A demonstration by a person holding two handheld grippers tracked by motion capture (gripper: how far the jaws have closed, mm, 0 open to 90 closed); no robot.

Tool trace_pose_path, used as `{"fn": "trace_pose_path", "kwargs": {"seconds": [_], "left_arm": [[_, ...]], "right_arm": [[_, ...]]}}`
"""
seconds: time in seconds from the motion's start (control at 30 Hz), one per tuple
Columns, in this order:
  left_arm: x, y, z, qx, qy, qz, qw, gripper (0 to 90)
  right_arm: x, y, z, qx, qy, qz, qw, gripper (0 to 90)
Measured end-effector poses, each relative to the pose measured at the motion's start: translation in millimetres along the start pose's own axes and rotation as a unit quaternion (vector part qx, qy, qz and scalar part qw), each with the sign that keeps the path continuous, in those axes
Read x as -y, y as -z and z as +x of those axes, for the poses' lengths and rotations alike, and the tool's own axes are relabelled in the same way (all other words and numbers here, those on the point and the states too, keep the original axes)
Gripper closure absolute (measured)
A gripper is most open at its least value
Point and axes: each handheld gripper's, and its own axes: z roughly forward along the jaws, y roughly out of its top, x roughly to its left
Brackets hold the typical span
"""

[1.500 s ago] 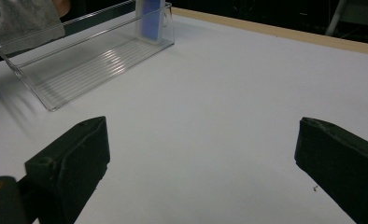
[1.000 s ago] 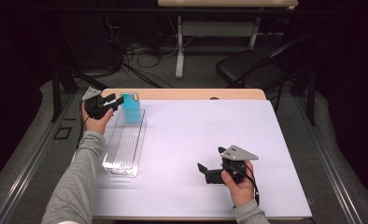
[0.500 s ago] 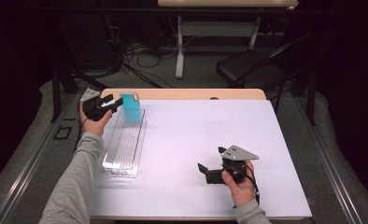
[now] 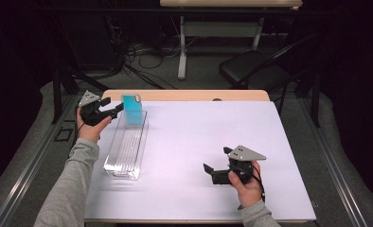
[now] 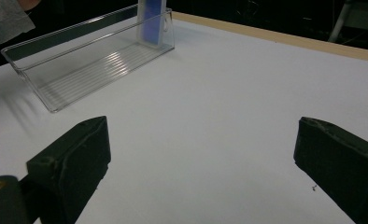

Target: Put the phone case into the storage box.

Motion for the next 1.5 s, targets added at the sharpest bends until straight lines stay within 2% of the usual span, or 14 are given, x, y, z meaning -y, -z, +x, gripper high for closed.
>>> {"fn": "trace_pose_path", "kwargs": {"seconds": [0.2, 0.3, 0.37, 0.4, 0.5, 0.73, 0.77, 0.8, 0.87, 0.9, 1.17, 1.27, 1.37, 1.5], "left_arm": [[-3.0, 9.5, -7.3, -0.003, 0.008, 0.015, 0.9998, 34.6], [-5.2, 13.7, -10.5, 0.009, 0.008, 0.015, 0.9998, 36.8], [-6.1, 15.5, -11.8, 0.007, 0.003, 0.014, 0.9999, 37.2], [-7.9, 19.4, -14.1, -0.003, -0.010, 0.013, 0.9999, 37.4], [-9.3, 25.0, -15.3, -0.011, -0.008, 0.016, 0.9998, 38.7], [-7.9, 36.7, -22.8, 0.003, -0.005, 0.021, 0.9998, 38.6], [-7.9, 36.7, -22.8, 0.003, -0.005, 0.021, 0.9998, 38.0], [-8.5, 40.0, -25.7, 0.009, -0.002, 0.039, 0.9992, 34.9], [-9.0, 43.5, -29.9, 0.010, -0.019, 0.056, 0.9982, 27.2], [-9.4, 45.6, -32.4, 0.012, -0.020, 0.054, 0.9983, 27.2], [-11.9, 61.4, -45.5, 0.047, -0.004, 0.024, 0.9986, 20.0], [-11.7, 71.7, -51.0, 0.066, -0.010, 0.017, 0.9976, 15.2], [-9.9, 79.2, -54.2, 0.088, 0.000, 0.007, 0.9961, 13.5], [-6.8, 87.2, -59.2, 0.113, -0.003, 0.007, 0.9936, 5.8]], "right_arm": [[-0.4, 4.1, 0.2, 0.000, 0.000, -0.005, 1.0000, 3.7], [-1.1, 5.2, 0.3, 0.001, -0.001, -0.010, 1.0000, 3.6], [-1.5, 5.7, 0.6, 0.002, -0.001, -0.011, 0.9999, 3.6], [-1.6, 5.7, 0.8, 0.002, 0.000, -0.011, 0.9999, 3.6], [-1.5, 6.0, 1.4, 0.002, 0.000, -0.008, 1.0000, 3.7], [-1.3, 6.4, 2.0, 0.001, -0.001, -0.010, 1.0000, 3.7], [-1.4, 6.4, 2.2, 0.001, -0.001, -0.010, 1.0000, 3.7], [-1.4, 6.5, 2.5, 0.001, -0.001, -0.009, 1.0000, 3.6], [-1.4, 6.4, 2.8, 0.001, 0.000, -0.011, 0.9999, 3.7], [-1.4, 6.5, 2.9, 0.001, -0.001, -0.011, 0.9999, 3.7], [-1.6, 7.0, 3.9, 0.001, 0.000, -0.011, 0.9999, 3.7], [-1.9, 7.9, 4.4, 0.001, 0.000, -0.011, 0.9999, 3.6], [-2.6, 8.8, 4.6, 0.001, 0.002, -0.013, 0.9999, 3.6], [-4.6, 10.5, 5.8, 0.001, 0.005, -0.016, 0.9999, 2.9]]}}
